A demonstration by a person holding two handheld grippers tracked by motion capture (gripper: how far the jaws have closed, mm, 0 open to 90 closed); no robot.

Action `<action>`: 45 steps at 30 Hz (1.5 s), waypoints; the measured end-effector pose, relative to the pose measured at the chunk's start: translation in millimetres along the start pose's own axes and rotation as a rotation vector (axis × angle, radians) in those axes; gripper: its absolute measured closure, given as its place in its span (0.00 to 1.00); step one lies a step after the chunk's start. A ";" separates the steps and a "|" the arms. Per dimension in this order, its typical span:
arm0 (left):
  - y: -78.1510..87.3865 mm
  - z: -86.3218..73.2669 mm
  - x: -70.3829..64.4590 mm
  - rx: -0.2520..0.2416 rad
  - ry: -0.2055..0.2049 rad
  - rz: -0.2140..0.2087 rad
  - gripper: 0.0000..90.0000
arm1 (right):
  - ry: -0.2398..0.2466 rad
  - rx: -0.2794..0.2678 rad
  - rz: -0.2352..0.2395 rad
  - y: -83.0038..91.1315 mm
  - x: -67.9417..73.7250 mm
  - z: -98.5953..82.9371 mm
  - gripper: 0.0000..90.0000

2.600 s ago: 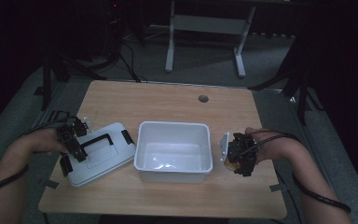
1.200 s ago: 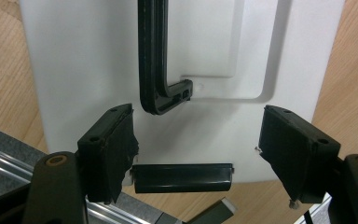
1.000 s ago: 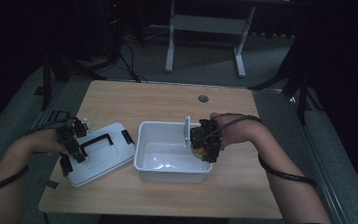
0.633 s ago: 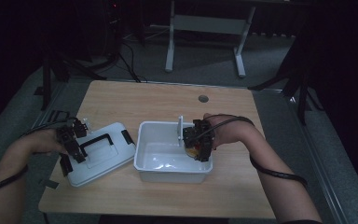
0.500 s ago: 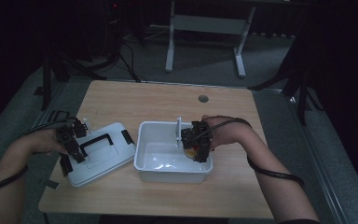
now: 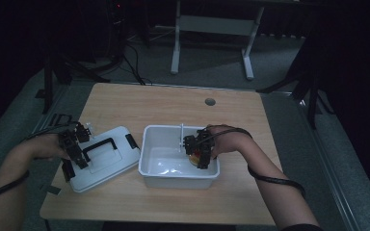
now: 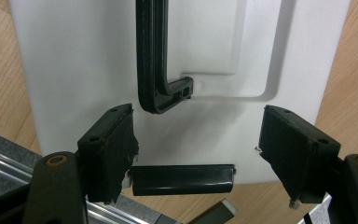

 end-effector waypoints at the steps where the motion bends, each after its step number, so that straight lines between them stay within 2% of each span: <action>1: -0.2 0.2 -0.1 0.001 0.000 0.000 0.29 | -0.009 0.004 -0.008 -1.4 -1.4 1.5 0.22; 4: -0.2 0.4 0.2 0.002 -0.001 0.001 0.29 | -0.016 0.017 -0.012 -5.8 -2.9 5.3 0.22; 9: 0.3 0.2 0.3 -0.002 -0.001 0.000 0.29 | 0.000 0.047 -0.004 -16.1 -3.9 9.0 0.22; 17: -2.2 0.8 0.1 0.001 -0.001 -0.001 0.29 | -0.034 0.080 0.018 -27.5 -3.5 9.4 0.22; 22: -2.3 2.1 -0.6 0.001 -0.001 -0.004 0.30 | -0.041 0.104 0.012 -34.7 -5.2 7.0 0.22; 26: -1.4 3.3 -0.7 -0.001 -0.004 -0.001 0.29 | -0.032 0.106 0.014 -38.8 -3.3 8.4 0.22; 34: -2.8 3.7 -1.1 -0.003 -0.008 -0.003 0.30 | -0.022 0.157 0.025 -52.3 0.4 11.7 0.22; 40: -4.2 3.2 -0.9 -0.001 -0.008 -0.007 0.29 | -0.026 0.178 0.046 -52.8 1.3 11.4 0.22; 45: -3.2 1.6 -0.9 -0.002 -0.004 -0.005 0.29 | -0.022 0.163 0.063 -50.8 2.0 11.0 0.21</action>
Point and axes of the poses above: each handheld gripper's, and its own axes: y roughly backward along the jaws, z roughly out of its top, x roughly to its left, the point moved 7 cm from there along -y, roughly forward along the jaws, and after that the axes turned 14 degrees about x, right-handed, at the moved point
